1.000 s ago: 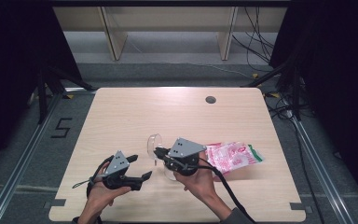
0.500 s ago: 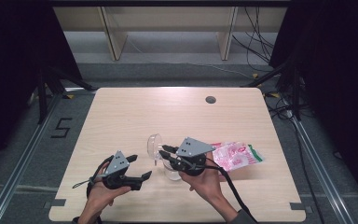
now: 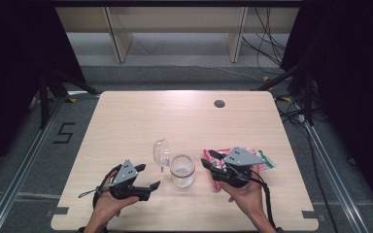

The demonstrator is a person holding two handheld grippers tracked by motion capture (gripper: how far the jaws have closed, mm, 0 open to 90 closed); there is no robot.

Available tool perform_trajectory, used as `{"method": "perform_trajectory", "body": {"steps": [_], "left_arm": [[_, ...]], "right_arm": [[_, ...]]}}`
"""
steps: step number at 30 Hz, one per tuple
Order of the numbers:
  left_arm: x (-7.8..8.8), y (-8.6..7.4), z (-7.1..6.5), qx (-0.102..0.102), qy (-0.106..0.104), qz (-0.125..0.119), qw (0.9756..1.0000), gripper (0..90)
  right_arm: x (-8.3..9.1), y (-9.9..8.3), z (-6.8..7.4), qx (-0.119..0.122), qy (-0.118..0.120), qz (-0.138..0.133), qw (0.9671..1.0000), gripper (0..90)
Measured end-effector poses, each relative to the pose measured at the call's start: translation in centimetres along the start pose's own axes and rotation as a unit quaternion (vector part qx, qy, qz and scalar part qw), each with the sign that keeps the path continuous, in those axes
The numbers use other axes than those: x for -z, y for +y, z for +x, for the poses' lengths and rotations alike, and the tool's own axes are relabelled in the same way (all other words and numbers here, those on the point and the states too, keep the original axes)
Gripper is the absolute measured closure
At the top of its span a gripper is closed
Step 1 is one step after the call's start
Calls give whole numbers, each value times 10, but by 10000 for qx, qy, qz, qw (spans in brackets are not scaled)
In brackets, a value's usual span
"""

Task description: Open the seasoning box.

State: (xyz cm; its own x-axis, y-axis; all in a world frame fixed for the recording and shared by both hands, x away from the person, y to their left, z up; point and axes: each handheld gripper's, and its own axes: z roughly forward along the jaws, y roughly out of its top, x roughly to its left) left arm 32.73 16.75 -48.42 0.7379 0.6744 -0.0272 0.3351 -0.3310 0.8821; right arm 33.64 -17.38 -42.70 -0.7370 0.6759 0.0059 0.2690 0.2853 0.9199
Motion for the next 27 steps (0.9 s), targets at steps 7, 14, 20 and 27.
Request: {"method": "perform_trajectory", "body": {"steps": [7,14,20,27], "left_arm": [[-2,-2,-5,102,9,-4,9999,196],[-5,-5,-11,110,28,-17,9999,196],[-8,-3,-21,83,-82,-2,9999,201],[-8,-1,-30,62,-109,67,9999,202]], "right_arm": [[19,-26,-14,-283,-330,146,9989,531],[35,-43,-29,-488,-552,226,9970,518],[42,-57,-37,-672,-618,228,9956,496],[55,-74,-43,-1030,-801,337,9909,470]]}}
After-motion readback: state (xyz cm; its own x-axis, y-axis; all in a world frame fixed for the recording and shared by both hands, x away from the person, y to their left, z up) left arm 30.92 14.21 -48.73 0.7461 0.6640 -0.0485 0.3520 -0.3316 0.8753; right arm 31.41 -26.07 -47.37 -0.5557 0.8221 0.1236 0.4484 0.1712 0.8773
